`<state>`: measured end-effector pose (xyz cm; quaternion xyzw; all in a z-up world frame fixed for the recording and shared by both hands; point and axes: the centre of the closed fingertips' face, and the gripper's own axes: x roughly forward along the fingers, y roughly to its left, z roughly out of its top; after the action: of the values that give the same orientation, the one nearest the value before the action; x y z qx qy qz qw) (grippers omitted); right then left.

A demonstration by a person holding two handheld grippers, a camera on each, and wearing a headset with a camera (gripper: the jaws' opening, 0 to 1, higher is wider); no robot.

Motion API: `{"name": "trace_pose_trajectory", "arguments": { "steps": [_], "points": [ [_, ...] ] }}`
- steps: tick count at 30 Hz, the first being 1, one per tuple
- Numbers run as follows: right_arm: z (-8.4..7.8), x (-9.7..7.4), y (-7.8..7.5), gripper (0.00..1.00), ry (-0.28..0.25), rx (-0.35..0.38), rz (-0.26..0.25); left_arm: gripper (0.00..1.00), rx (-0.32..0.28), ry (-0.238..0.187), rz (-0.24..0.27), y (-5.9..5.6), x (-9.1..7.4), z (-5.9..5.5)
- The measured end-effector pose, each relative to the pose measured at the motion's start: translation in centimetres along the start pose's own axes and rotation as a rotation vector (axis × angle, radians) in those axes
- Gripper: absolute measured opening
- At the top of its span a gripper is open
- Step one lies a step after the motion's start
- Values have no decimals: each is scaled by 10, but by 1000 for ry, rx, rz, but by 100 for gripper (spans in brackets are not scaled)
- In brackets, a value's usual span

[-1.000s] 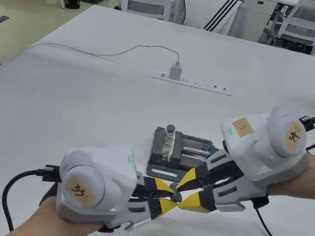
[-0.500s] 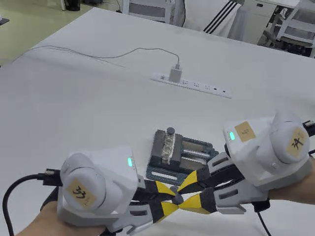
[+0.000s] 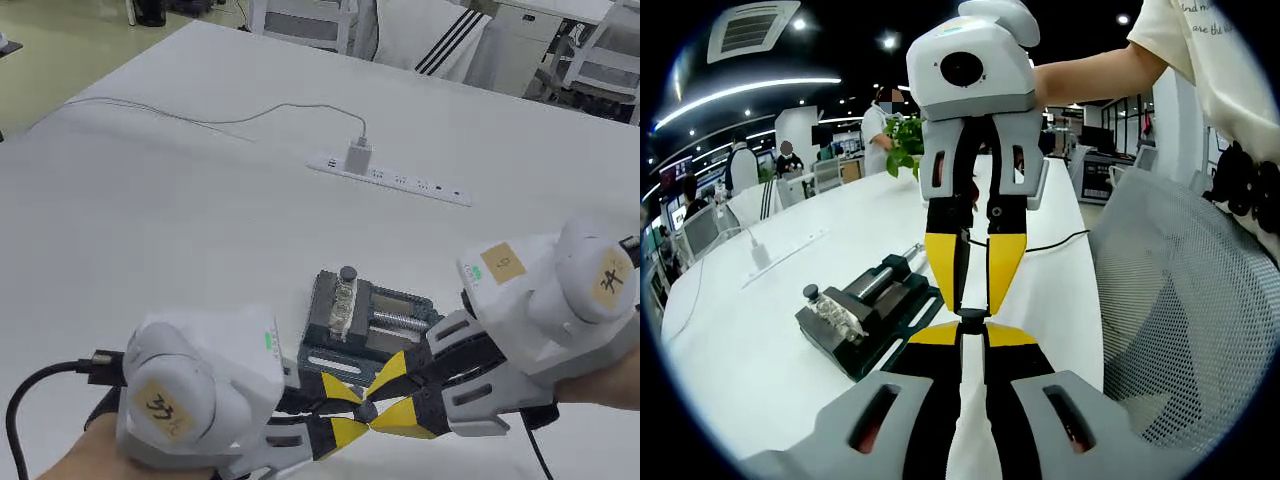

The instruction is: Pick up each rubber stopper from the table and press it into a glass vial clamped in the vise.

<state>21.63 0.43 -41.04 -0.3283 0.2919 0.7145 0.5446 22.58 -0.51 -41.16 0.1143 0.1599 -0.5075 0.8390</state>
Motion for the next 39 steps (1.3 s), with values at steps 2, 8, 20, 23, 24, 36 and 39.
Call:
{"name": "trace_pose_trajectory", "arguments": {
  "steps": [2, 8, 20, 23, 24, 36, 39],
  "points": [
    [0, 1, 0, 6, 5, 4, 6, 4, -7, -2, 0, 0, 0, 0],
    [1, 1, -2, 6, 10, 2, 6, 5, -43, -14, 19, 3, -1, -2],
    [-10, 1, -20, 6, 70, 8, -35, 38, -71, 53, 123, 18, -12, -29],
    [-13, 1, -22, 6, 80, 7, -35, 47, -72, 63, 157, 23, -16, -33],
    [-13, 0, -23, 6, 85, 4, -36, 51, -76, 64, 168, 24, -17, -34],
    [-16, -7, -42, 6, 132, -47, -56, 86, -125, 53, 302, 48, -35, -44],
    [-16, -9, -47, 6, 149, -61, -60, 95, -148, 58, 308, 51, -39, -45]
  ]
}}
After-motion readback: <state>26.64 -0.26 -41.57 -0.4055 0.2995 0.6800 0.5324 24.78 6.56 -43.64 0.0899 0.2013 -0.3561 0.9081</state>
